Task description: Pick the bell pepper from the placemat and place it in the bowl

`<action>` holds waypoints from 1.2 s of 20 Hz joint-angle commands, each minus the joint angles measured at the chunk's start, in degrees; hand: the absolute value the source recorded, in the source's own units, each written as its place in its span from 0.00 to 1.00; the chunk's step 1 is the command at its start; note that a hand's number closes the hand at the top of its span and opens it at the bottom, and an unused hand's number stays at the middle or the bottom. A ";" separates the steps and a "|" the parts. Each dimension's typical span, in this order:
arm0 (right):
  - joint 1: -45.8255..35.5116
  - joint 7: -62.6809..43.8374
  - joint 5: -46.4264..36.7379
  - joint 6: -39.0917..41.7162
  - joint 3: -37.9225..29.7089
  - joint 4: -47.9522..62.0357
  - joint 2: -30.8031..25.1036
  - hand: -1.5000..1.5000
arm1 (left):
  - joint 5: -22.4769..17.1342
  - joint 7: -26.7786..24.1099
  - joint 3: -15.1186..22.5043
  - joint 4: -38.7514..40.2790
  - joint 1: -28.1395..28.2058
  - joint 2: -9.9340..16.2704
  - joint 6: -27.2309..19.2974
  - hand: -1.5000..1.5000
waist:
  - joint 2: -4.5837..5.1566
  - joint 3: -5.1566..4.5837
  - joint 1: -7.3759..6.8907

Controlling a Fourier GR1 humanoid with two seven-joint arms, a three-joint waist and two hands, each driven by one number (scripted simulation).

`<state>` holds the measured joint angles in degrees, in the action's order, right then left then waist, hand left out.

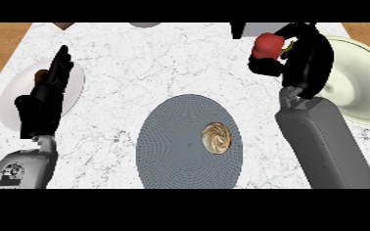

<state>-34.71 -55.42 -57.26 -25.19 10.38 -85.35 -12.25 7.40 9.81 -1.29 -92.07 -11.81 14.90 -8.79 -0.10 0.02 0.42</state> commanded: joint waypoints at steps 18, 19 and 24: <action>3.10 34.20 9.03 -15.55 -22.20 39.77 -19.32 1.00 | 0.62 1.29 -0.77 0.72 -3.12 -1.19 1.45 0.50 | 0.58 0.10 -1.49; -0.76 34.23 8.68 -14.01 -22.54 43.23 -20.13 1.00 | 3.12 4.06 1.02 1.53 -6.10 -2.38 -0.05 0.50 | 0.56 0.08 -1.41; -4.32 43.50 20.79 -10.68 -30.33 53.25 -20.90 0.00 | 1.39 -1.22 -0.09 2.58 -3.77 -2.36 1.05 0.50 | 1.14 0.21 -2.54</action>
<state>-35.67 -17.20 -42.26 -38.25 -15.46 -40.24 -31.60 8.97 10.41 -1.11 -90.83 -14.94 12.93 -7.79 0.66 0.17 -1.49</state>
